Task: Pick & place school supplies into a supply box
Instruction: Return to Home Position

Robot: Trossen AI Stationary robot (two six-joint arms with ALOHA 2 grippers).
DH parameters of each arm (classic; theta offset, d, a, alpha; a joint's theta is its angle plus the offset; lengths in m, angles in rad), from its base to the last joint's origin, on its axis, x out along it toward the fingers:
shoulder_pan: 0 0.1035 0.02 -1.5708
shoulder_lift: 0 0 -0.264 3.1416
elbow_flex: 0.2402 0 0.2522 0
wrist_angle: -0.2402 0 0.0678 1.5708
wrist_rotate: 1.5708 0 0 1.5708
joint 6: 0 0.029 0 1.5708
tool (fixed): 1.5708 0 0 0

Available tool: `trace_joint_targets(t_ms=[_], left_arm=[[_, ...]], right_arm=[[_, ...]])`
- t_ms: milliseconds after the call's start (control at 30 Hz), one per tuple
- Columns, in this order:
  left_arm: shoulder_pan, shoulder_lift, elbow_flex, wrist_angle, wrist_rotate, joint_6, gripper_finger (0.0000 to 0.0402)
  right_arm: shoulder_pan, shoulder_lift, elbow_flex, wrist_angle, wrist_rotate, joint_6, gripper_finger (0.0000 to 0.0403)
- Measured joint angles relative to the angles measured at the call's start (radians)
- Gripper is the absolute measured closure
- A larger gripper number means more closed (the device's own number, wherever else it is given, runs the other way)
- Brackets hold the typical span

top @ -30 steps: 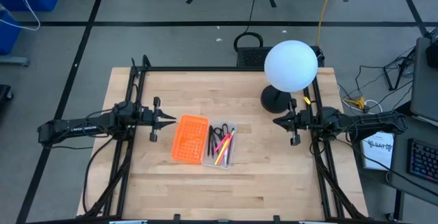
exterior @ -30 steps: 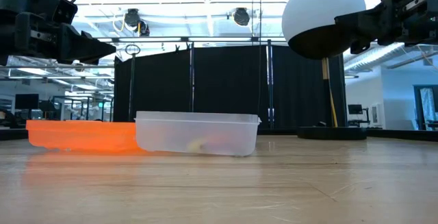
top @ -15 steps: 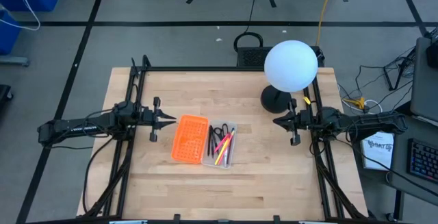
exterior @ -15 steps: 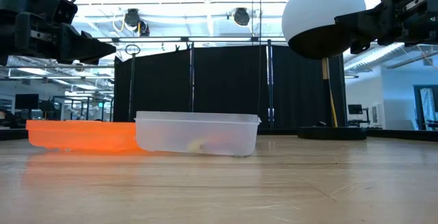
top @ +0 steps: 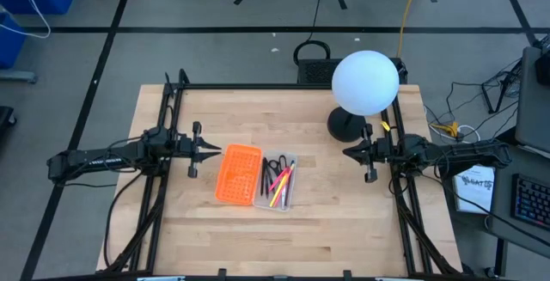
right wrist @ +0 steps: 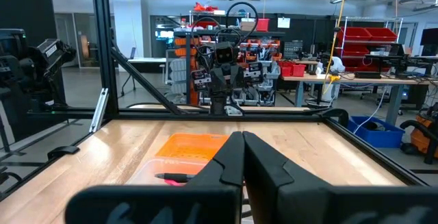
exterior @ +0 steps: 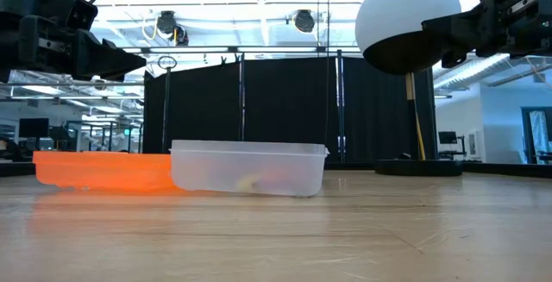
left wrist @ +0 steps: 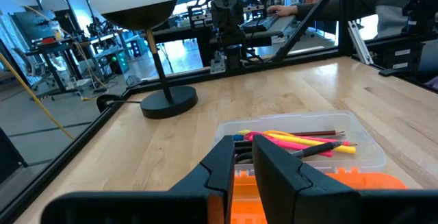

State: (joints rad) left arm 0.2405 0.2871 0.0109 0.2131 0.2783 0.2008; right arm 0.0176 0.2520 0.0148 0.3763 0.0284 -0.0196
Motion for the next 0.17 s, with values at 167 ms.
trace_joint_targets(t_ms=[167], left_arm=[[0.000,0.000,0.000,0.000,0.000,0.000,0.0339]], right_arm=[[0.000,0.000,0.000,0.000,0.000,0.000,0.0403]])
